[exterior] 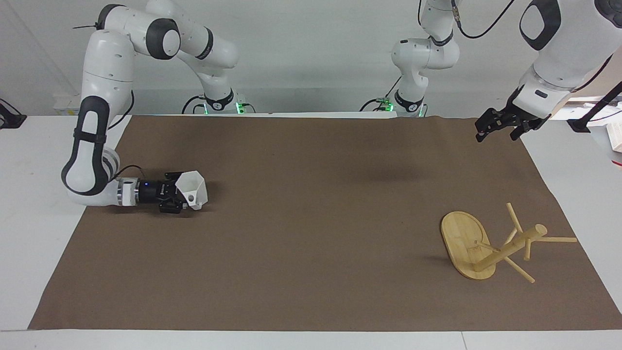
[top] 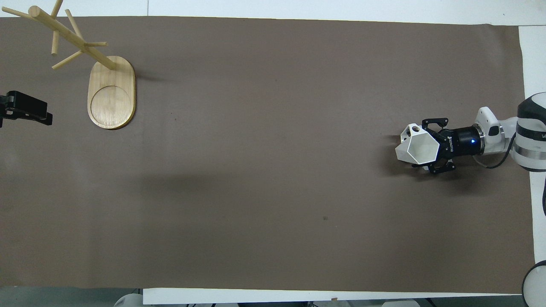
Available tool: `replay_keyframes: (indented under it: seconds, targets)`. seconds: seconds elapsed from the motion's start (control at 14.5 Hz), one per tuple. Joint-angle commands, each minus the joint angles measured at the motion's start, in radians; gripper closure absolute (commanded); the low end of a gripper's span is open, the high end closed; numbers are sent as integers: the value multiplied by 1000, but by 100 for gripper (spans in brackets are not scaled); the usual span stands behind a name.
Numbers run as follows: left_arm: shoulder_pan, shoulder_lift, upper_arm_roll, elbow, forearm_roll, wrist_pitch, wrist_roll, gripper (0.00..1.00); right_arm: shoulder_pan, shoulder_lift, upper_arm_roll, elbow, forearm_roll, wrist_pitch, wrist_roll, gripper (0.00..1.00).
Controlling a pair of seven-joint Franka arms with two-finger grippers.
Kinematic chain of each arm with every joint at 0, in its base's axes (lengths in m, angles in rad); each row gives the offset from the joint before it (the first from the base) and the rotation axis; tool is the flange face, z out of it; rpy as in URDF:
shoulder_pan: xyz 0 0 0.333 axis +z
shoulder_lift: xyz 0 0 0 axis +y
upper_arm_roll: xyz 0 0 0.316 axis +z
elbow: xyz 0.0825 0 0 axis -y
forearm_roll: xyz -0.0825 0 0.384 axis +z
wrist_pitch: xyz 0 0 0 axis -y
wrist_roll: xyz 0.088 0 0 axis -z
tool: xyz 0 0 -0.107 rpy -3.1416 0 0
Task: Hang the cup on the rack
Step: 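Lift the cup with the right gripper while the left gripper approaches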
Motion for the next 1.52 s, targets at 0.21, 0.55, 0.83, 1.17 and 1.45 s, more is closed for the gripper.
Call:
replay_keyframes:
  seconds: [0.21,0.55,0.83,1.17,1.45]
  targets:
    - [5,-9,-2,-4,-6,9,-1,0,11,-12,-4,-36,26,1,-36,31]
    - [7,-9,-2,-4,-6,9,-4,0,138,-79,3,-27,110,74,71,72]
    - [0,-19,-3,-25,-6,24,-7,0,350,-155,4,-27,322,229,276,71]
    - [-13,-16,-9,-28,-6,87,-23,0,658,-181,6,38,562,509,520,71]
    - [-174,-18,-9,-114,-6,285,-226,0,881,-227,7,47,611,822,630,73]
